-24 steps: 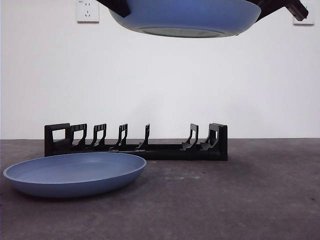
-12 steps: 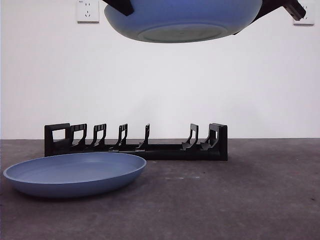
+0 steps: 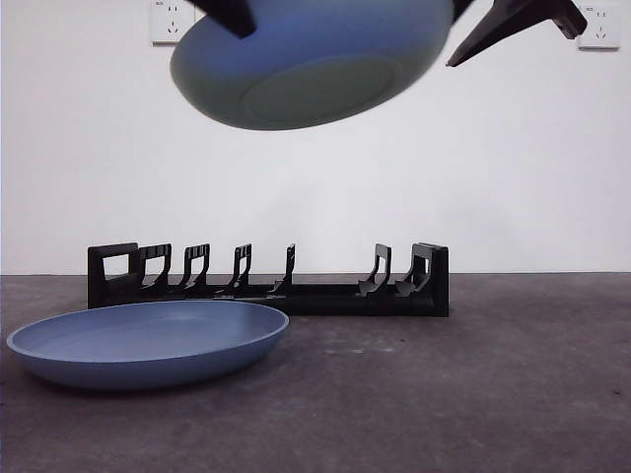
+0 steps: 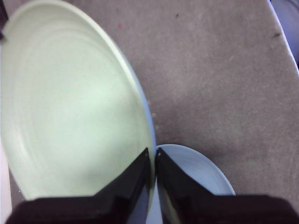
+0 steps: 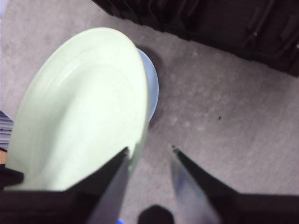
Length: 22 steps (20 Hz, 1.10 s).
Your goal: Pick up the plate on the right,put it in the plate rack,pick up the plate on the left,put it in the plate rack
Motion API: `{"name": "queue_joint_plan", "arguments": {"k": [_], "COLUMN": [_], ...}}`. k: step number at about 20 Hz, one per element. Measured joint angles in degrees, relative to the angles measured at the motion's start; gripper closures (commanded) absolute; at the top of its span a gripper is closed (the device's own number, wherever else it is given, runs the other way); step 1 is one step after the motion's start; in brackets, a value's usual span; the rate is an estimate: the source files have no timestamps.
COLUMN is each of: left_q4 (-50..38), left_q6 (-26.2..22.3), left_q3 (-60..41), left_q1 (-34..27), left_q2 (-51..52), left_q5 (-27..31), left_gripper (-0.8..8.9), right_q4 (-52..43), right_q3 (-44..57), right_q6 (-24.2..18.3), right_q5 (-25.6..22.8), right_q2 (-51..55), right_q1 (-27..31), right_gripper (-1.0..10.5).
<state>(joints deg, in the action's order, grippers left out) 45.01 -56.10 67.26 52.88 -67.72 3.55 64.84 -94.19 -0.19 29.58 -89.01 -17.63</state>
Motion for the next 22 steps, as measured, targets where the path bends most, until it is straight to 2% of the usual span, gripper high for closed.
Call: {"name": "queue_joint_plan", "arguments": {"k": [8, 10, 15, 22], "left_q4": [-0.3, -0.5, -3.3, -17.8], "left_q6": [4.0, 6.4, 12.8, 25.1], "left_q3": [0.0, 0.0, 0.0, 0.0], "left_q1": [-0.4, -2.4, -12.4, -30.1], "left_q2": [0.0, 0.0, 0.0, -0.2], "left_q5": [-0.2, -2.6, -13.9, -35.1], "left_gripper": [8.21, 8.21, 8.21, 8.21], "right_q4": [-4.2, -8.2, -20.1, -11.4], "right_q3": [-0.1, -0.9, -3.0, -3.2], "right_q6": [0.9, 2.0, 5.2, 3.7], "right_q5": [0.0, -0.9, -3.7, -4.2], "right_q2": [0.4, 1.8, 11.1, 14.7], "right_q1": [0.0, 0.0, 0.1, 0.1], "right_gripper": [7.2, 7.2, 7.2, 7.2]}}
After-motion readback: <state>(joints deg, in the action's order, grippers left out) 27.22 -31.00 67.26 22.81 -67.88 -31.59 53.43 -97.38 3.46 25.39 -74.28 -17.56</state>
